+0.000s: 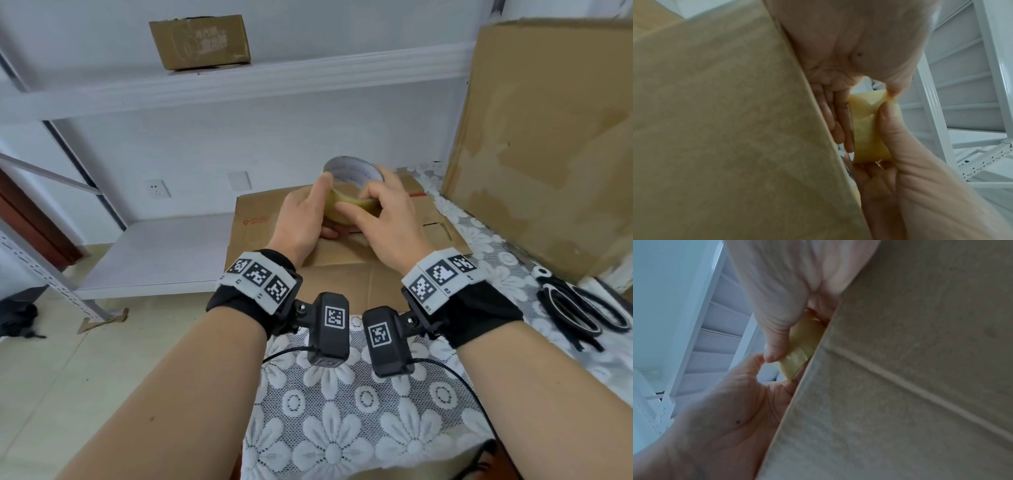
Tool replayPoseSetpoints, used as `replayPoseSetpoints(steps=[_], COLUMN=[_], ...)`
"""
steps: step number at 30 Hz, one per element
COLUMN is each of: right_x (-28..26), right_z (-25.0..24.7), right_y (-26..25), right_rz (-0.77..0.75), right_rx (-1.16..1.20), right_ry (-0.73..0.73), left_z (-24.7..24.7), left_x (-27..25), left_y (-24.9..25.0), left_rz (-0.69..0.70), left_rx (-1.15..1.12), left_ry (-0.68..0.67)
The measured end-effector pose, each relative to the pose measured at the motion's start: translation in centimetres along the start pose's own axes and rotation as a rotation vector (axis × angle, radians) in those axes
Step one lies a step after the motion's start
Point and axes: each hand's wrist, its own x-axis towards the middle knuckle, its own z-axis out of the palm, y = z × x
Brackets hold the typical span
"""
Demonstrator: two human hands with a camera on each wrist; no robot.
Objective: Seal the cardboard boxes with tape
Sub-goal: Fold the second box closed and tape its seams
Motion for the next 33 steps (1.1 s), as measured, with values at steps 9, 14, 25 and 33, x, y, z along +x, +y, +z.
replayPoseSetpoints(steps=[9,14,25,33], right_x=[-0.26,-0.51,-0.66,-0.68], right_z=[0.14,0.39,0.02,0.42], right_y=[-0.13,0.20,-0.44,-0.31], right_rz=[-0.073,-0.064,-0.127,-0.133], right_rx=[0.004,0.086,0.065,0.069], right_ry=[0.042,0.075,0.007,0.052], left_z=[0.00,0.05,-0.29,-0.43], left_x=[-0.18,0.05,0.48,0.59], left_y=[-0.16,-0.25,-0.37,-0.64], left_rz=[0.072,0.058,0.010,0.020], left_rx=[0.084,0.076,-0.027,-0.093], left_ry=[-0.051,-0.056,-0.036,-0.066])
